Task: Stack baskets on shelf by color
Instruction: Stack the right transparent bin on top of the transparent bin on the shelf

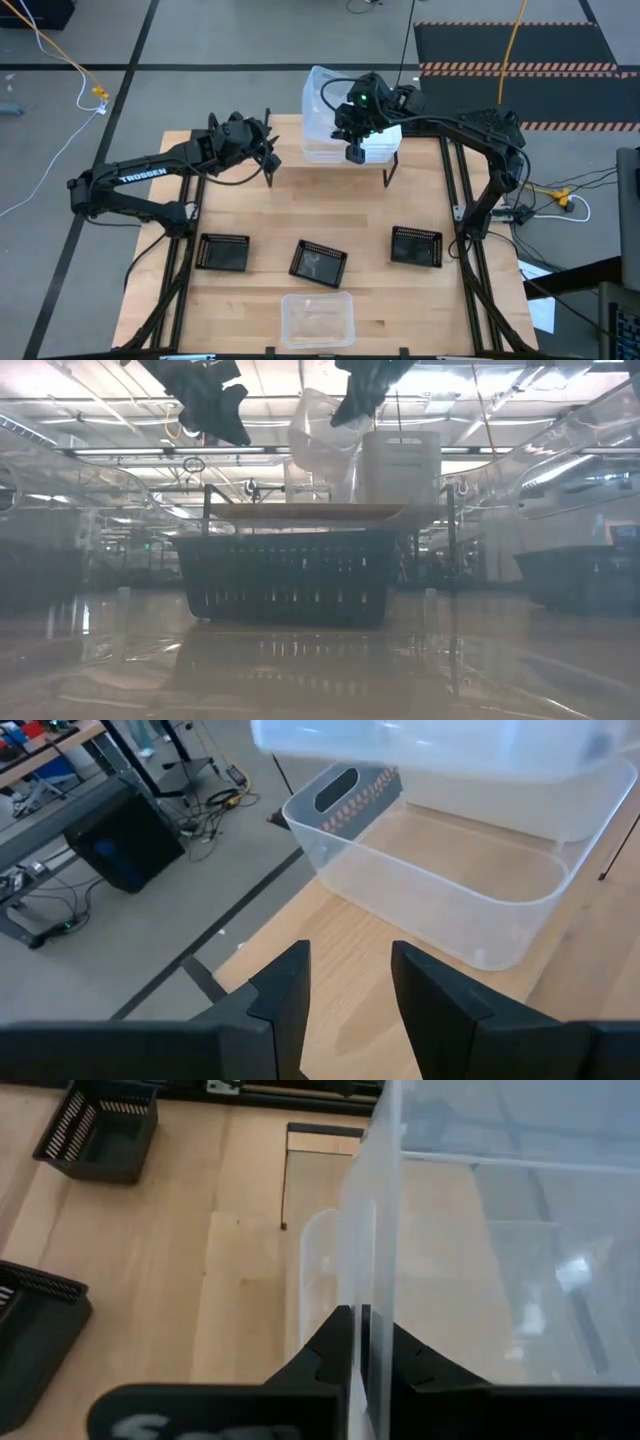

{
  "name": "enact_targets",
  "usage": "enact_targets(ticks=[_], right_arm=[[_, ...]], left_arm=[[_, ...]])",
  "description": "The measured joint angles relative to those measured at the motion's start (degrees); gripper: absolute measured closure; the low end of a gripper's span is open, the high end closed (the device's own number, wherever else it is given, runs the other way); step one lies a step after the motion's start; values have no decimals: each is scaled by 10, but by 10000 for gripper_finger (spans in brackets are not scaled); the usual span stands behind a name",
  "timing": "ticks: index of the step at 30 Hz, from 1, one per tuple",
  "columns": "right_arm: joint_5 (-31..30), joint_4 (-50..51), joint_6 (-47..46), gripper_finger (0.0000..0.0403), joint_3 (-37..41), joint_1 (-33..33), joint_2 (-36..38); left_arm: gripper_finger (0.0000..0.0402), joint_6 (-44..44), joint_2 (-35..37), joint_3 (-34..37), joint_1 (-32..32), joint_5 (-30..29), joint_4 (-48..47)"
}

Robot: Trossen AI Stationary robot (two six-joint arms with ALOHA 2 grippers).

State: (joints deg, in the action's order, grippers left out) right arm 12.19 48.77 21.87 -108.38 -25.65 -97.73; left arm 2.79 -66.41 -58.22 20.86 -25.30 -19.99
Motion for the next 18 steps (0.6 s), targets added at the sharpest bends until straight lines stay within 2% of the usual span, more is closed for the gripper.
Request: enact_targets(ticks=[8,13,18], right_arm=[[-5,7,-11,352,0,3,0],[-44,9,-6,329,0,9,0],[-83,13,25,339,0,33,0]], left_arm=[[257,-6,0,0,0,0,-8],[257,-8,0,0,0,0,-8],[257,-14,0,0,0,0,-8]])
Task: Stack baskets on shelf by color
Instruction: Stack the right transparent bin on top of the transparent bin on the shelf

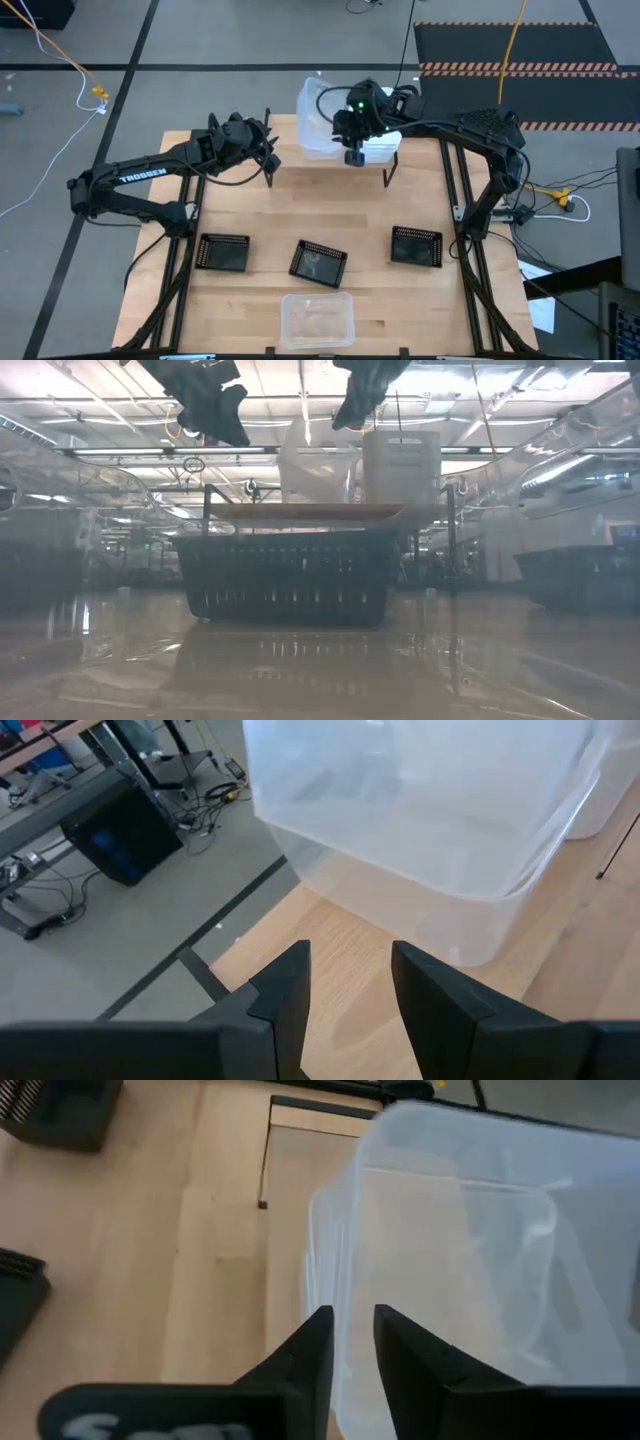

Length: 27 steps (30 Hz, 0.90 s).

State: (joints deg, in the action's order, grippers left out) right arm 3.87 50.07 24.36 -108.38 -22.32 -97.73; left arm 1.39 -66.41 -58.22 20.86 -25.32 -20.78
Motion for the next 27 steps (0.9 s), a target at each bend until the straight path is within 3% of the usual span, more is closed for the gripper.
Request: enact_targets(ticks=[7,14,19,23,27], right_arm=[[-58,-1,33,376,0,41,0],[-71,-30,34,366,1,50,37],[-36,-25,6,339,1,49,107],[42,-38,-33,323,68,43,175],[50,-94,-49,319,186,45,238]], left_arm=[[257,-2,0,0,0,0,10],[257,45,0,0,-4,5,27],[257,188,0,-6,-5,125,134],[257,155,-19,-90,6,138,139],[257,146,-81,-223,24,200,14]])
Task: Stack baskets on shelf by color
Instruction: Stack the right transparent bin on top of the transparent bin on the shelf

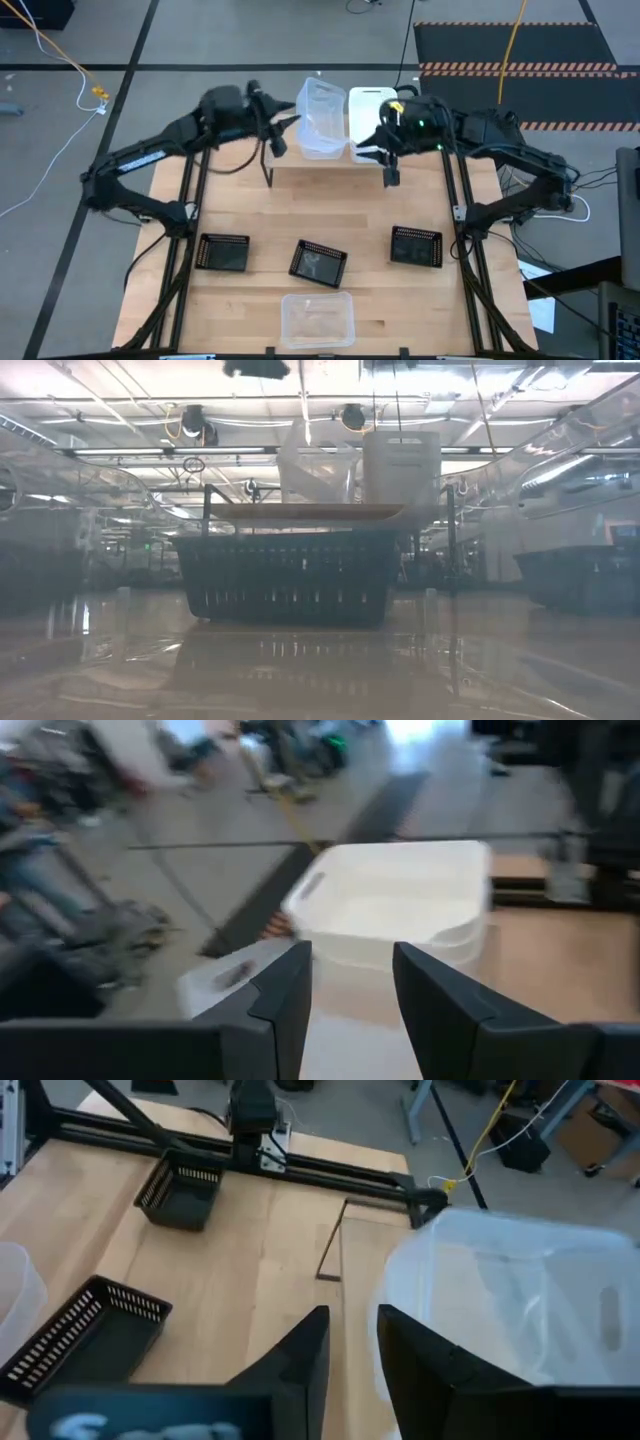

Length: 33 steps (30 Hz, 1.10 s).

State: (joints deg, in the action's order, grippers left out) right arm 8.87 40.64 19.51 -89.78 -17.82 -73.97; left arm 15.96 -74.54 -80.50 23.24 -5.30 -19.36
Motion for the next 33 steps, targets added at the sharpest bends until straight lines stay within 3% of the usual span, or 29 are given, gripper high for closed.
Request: enact_targets(ticks=[3,9,15,22,33], right_arm=[[0,-52,-8,319,86,0,46],[4,-164,-44,319,235,0,137],[16,-317,-73,318,391,3,217],[19,-423,-81,318,499,2,272],[19,-426,-84,318,502,2,282]], left_arm=[[257,14,-80,-115,2,39,-117],[257,84,-252,-363,7,38,-375],[257,107,-369,-544,7,39,-529],[257,124,-374,-534,4,44,-558],[257,158,-371,-541,-8,44,-546]])
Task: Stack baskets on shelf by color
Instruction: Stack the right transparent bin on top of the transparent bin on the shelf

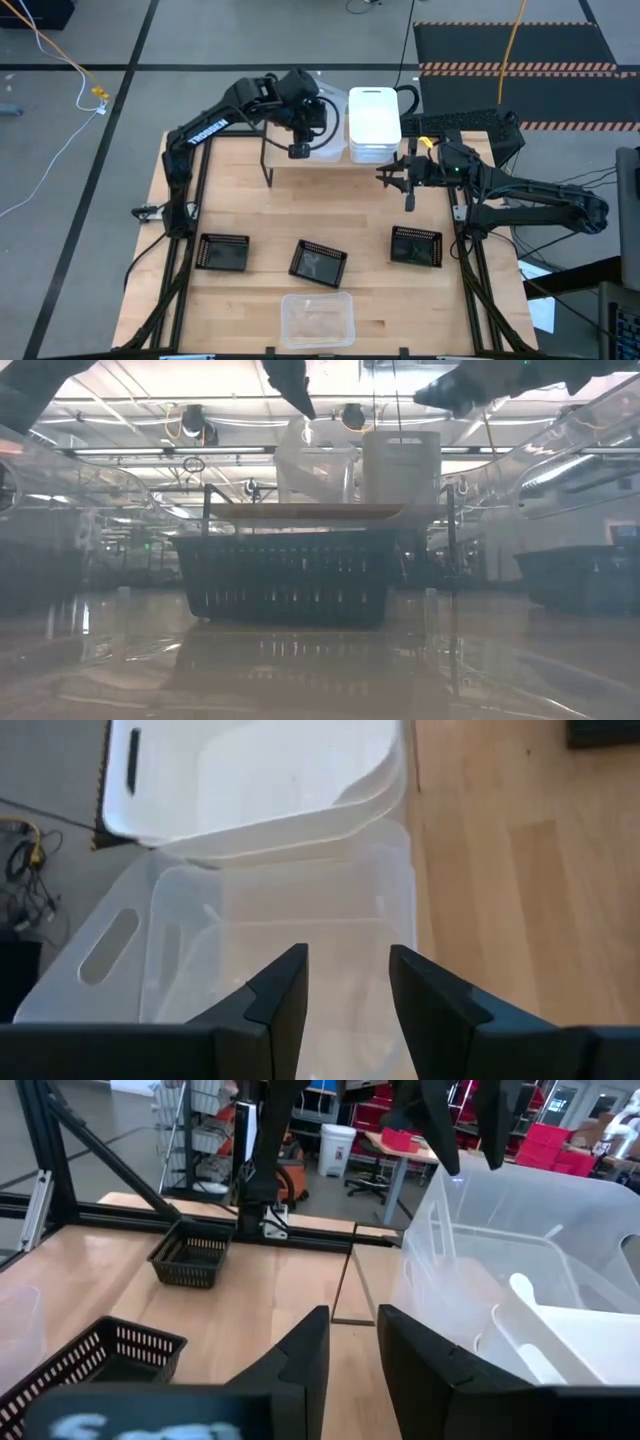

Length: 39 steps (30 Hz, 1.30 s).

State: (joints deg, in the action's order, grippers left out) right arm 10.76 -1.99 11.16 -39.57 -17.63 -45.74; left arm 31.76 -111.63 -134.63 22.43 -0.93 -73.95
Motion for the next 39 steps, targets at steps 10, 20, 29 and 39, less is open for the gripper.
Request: enact_targets(ticks=[10,20,29,39], right_arm=[[0,12,0,318,0,0,0],[-1,14,-4,319,0,0,0],[-1,19,-6,319,0,0,0],[-1,20,-4,319,0,0,0]], left_arm=[[257,44,0,0,-12,-6,-28],[257,28,-6,-1,3,-19,-38],[257,22,-18,3,0,-21,-51],[367,16,-20,3,-1,-19,-53]])
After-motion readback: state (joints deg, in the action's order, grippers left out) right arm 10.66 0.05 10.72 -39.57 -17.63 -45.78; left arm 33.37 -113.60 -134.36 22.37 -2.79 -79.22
